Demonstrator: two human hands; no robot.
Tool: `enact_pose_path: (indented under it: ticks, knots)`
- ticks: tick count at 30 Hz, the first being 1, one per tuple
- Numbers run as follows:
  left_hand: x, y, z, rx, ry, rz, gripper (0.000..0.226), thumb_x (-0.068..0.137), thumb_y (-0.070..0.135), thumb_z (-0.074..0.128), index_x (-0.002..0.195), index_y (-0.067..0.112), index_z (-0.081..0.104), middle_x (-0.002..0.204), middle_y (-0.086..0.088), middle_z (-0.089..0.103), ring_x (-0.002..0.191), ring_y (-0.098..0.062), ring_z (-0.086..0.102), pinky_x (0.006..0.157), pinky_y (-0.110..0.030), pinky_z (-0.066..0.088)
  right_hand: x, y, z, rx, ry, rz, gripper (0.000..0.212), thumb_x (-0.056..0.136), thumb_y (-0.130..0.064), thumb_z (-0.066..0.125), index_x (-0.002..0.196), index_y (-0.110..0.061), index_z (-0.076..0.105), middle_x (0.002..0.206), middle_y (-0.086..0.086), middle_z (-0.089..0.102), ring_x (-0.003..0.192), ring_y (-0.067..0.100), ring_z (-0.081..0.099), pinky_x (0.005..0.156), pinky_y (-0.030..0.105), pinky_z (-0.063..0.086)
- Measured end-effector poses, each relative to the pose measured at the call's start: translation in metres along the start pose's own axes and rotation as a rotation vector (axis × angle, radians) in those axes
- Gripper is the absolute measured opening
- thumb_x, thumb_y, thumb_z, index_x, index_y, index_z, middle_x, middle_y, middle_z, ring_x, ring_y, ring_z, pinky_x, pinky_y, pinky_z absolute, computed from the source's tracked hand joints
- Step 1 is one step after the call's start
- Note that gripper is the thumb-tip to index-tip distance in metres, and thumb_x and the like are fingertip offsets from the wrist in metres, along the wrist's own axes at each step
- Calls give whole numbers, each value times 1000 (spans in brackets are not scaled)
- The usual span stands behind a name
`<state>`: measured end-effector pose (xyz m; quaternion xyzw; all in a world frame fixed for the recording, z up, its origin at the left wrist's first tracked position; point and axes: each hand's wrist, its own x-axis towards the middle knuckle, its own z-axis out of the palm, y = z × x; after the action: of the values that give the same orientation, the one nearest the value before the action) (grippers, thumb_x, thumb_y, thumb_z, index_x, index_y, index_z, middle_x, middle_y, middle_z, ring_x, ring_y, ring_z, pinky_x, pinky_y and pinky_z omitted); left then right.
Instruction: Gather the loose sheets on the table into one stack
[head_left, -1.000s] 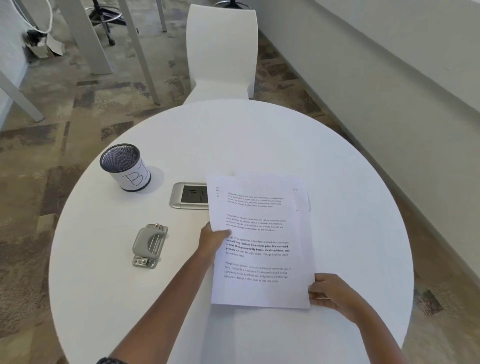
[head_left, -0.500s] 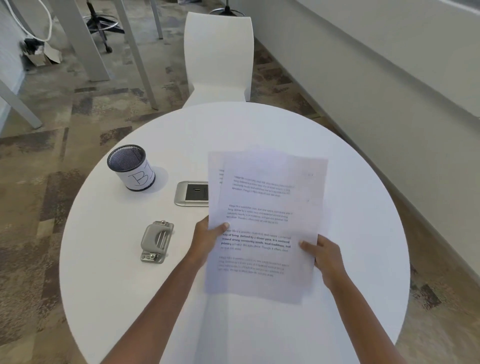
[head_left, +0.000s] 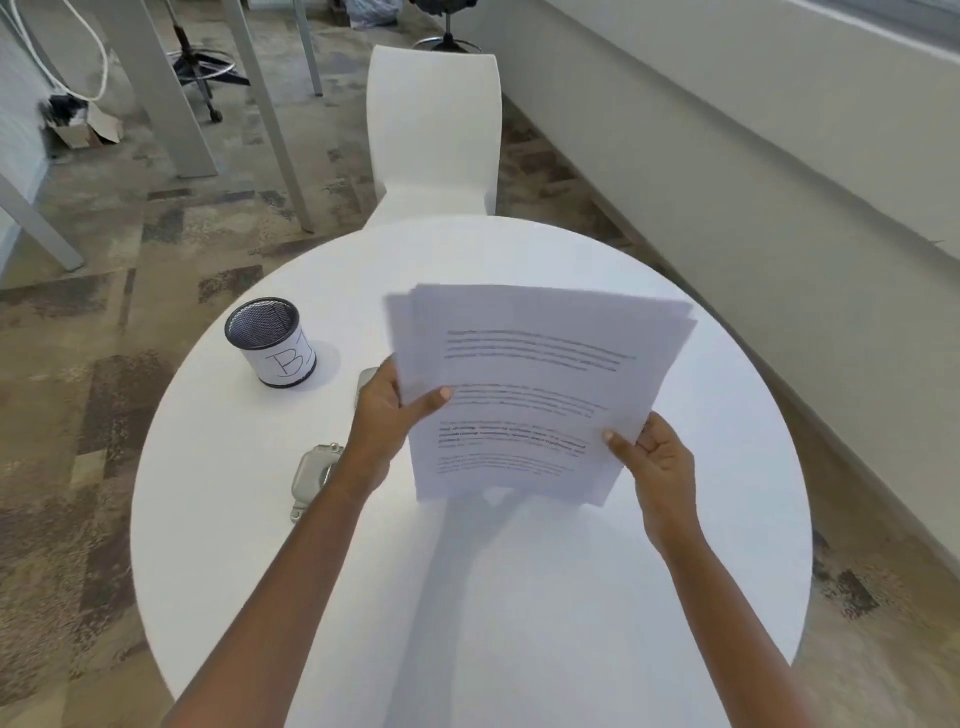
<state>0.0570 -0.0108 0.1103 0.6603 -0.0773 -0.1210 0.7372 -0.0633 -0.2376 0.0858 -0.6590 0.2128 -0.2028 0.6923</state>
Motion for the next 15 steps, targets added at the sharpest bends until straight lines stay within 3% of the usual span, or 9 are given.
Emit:
enact_pose_path:
  ticks: [4,9,15]
  knots:
    - [-9,-7,4,77,-14,5,34,78,-3,64,92,28,60,76,26,71,73,8,64,72,-15,51,-10,10,3,5,-3,26,27,81,2,60,93,-21,65,83,-19,73,83,3,67,71,12,50]
    - [-17,-5,10,56,13,14,23,79,-3,63,90,17,63,69,25,71,66,5,66,63,-11,53,-18,10,6,-4,8,-18,24,83,2,58,89,-21,65,78,-21,73,77,-2,66,68,9,48]
    - [-28,-10,8,48,-30,5,28,78,-5,63,87,21,63,73,23,72,71,5,67,67,-11,53,-24,16,2,-39,-41,11,25,84,2,56,93,-21,62,86,-19,73,86,1,65,73,12,50]
